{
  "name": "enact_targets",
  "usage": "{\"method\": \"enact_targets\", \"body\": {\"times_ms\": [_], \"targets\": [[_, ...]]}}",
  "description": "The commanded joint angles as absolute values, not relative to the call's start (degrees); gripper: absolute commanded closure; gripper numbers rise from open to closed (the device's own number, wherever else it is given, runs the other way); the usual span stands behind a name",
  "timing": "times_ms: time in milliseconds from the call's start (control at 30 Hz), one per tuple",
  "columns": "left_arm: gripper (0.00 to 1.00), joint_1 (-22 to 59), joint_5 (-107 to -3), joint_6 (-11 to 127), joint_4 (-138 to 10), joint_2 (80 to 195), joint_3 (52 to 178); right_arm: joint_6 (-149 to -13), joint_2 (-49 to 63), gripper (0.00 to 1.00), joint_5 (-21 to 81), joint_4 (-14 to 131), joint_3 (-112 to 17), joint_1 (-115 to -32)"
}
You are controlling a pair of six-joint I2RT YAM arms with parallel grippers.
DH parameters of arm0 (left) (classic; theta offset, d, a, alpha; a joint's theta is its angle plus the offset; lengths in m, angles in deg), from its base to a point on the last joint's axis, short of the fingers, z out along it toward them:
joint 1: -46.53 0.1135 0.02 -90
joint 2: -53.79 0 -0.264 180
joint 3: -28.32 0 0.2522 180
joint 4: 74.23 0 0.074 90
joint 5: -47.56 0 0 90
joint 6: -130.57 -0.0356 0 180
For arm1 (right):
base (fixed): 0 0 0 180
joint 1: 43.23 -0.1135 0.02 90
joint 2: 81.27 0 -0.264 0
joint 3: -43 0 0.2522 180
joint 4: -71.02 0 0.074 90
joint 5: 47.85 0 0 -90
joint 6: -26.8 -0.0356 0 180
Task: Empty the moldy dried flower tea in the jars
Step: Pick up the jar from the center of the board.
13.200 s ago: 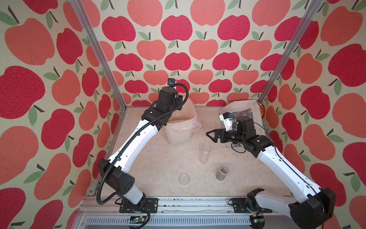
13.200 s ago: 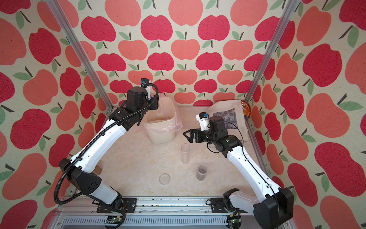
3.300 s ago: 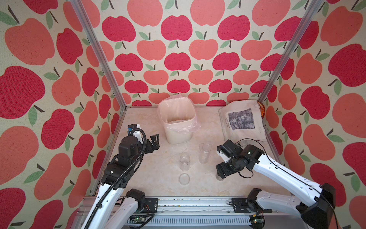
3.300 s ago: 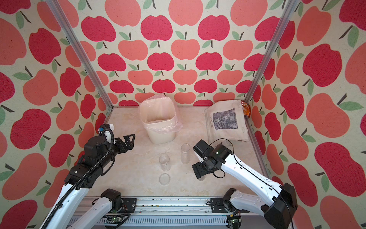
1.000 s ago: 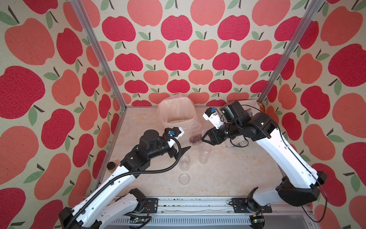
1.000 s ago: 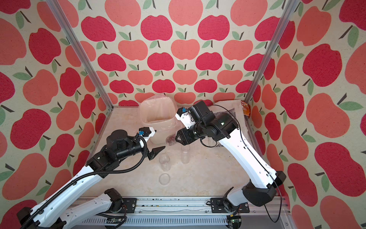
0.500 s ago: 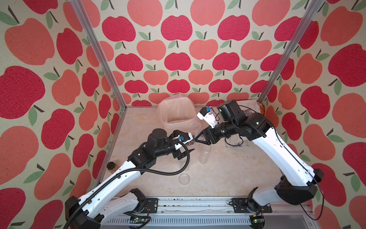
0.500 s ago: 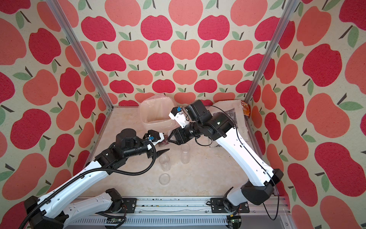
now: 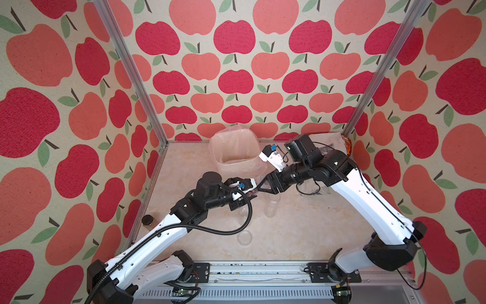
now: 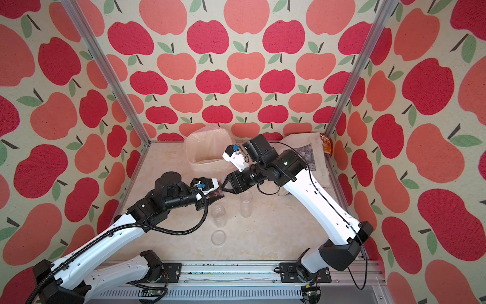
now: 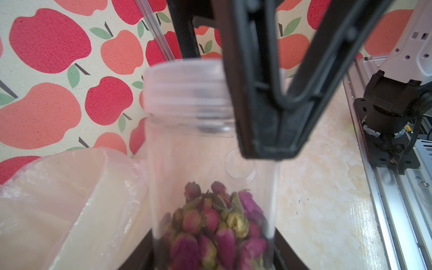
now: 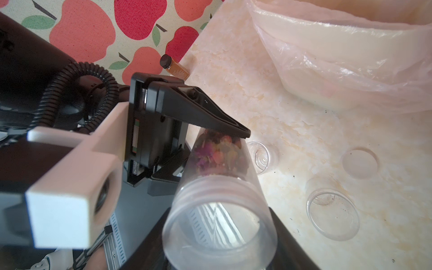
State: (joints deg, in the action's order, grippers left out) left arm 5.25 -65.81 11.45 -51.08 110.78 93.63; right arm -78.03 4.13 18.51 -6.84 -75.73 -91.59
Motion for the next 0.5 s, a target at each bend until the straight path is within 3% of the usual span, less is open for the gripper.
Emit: {"method": "enact_targets", "body": {"times_ms": [0,67,200,300,467], "targets": [[0.59,4.8,-65.8,10.3,-52.9,109.8,92.5,-78.7,4.1,0.62,17.2,-4.8,-75.4,-91.8],[0.63,4.5,-64.3,9.7,-53.2,109.9,92.2,-78.8,3.7,0.44,17.5,-4.4,-75.4,-91.8],[0.68,4.0,-61.3,8.1,-53.7,109.7,91.6,-79.8,1.3,0.20,18.8,-2.9,-74.9,-91.2],[0.70,3.6,-59.6,6.9,-54.4,109.6,91.3,-81.3,-0.8,0.14,19.4,-1.5,-73.3,-90.1],[0.72,3.0,-57.3,5.7,-55.9,109.1,90.8,-84.3,-2.7,0.12,20.1,-0.1,-70.8,-88.3]]}}
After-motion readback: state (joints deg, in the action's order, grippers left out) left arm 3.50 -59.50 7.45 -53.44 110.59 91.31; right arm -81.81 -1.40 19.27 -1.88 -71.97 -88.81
